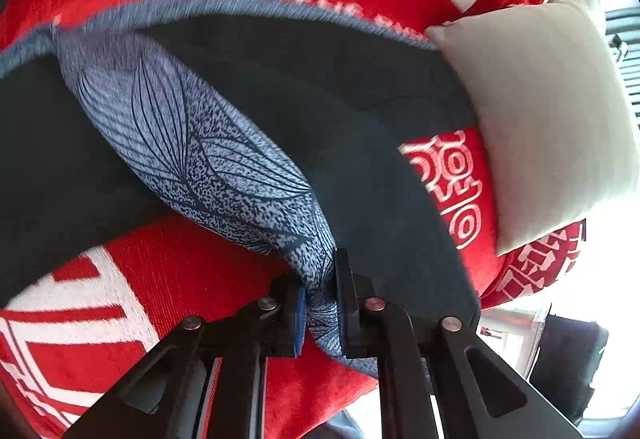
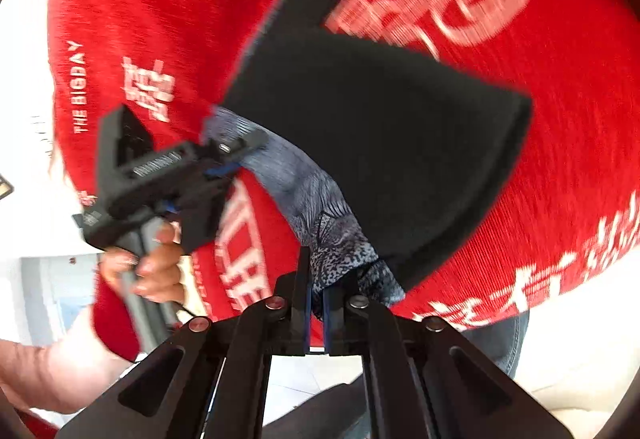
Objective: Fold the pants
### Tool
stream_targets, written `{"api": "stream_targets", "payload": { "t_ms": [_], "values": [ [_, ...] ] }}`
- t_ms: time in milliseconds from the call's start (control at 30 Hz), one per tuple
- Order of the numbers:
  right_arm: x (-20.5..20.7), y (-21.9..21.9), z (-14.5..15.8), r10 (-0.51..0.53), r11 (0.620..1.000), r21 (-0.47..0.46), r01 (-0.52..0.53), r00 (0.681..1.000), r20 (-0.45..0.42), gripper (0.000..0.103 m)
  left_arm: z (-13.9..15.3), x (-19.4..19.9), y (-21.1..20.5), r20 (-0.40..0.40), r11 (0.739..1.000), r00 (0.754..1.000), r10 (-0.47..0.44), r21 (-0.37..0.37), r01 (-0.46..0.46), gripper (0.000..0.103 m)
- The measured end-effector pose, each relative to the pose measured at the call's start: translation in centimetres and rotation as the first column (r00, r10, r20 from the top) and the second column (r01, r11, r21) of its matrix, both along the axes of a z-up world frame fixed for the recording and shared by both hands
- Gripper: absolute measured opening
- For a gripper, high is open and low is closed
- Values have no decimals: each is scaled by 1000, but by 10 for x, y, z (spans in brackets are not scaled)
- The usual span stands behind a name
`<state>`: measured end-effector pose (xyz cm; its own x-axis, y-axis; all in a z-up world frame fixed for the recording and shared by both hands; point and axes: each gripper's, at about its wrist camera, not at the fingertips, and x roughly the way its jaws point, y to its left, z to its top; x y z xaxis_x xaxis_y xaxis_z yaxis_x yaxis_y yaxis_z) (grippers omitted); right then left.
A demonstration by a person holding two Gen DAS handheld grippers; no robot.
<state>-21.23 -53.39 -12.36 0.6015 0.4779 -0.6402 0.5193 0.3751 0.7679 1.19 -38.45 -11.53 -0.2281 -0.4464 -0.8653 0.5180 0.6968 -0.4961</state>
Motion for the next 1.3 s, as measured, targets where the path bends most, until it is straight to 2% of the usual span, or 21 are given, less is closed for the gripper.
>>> {"api": "stream_targets", "payload": {
  "t_ms": [233,433,600,800,867,900,933,967,1033,1067,1100,1133,1200,1267,1300],
  "values": [
    [40,-61,52,2,1000,-21,1,994,106,3,36,31,-21,-1,995,997,71,-63,-71,13],
    [93,-136,80,45,994,-105,-31,990,136,3,46,66,-61,13,987,990,140,-80,-139,13],
    [157,-196,83,135,959,-259,-115,989,63,3,37,91,-106,62,987,986,155,-56,-151,13],
    [223,-231,48,217,905,-360,-228,974,-70,3,11,108,-133,75,986,984,163,12,-165,14],
    [235,-235,34,237,891,-369,-263,965,-116,3,6,109,-139,98,988,985,142,54,-148,23],
    [241,-237,26,236,884,-377,-275,960,-147,3,6,109,-142,129,986,983,133,81,-144,37],
    [245,-239,21,232,878,-385,-283,957,-176,4,8,108,-143,157,984,979,130,103,-147,58],
    [248,-241,17,226,876,-387,-289,953,-202,7,12,108,-143,196,981,972,130,118,-155,64],
    [250,-246,14,209,881,-376,-288,949,-237,30,21,106,-141,222,982,967,123,113,-151,66],
    [250,-248,17,199,883,-375,-282,949,-245,59,25,106,-139,237,982,965,115,120,-147,66],
    [250,-249,21,193,882,-382,-275,952,-239,62,28,105,-137,259,981,960,105,131,-142,66],
    [248,-249,30,184,880,-398,-261,958,-220,62,31,102,-134,294,979,952,83,152,-133,66],
    [245,-245,48,169,851,-456,-261,958,-232,62,34,98,-127,348,974,936,43,196,-117,66],
    [239,-239,63,168,833,-492,-253,963,-211,60,30,97,-122,382,965,924,7,241,-107,71],
    [236,-234,67,184,830,-494,-258,963,-195,45,25,94,-119,399,957,917,-18,274,-101,74]
  ]
}}
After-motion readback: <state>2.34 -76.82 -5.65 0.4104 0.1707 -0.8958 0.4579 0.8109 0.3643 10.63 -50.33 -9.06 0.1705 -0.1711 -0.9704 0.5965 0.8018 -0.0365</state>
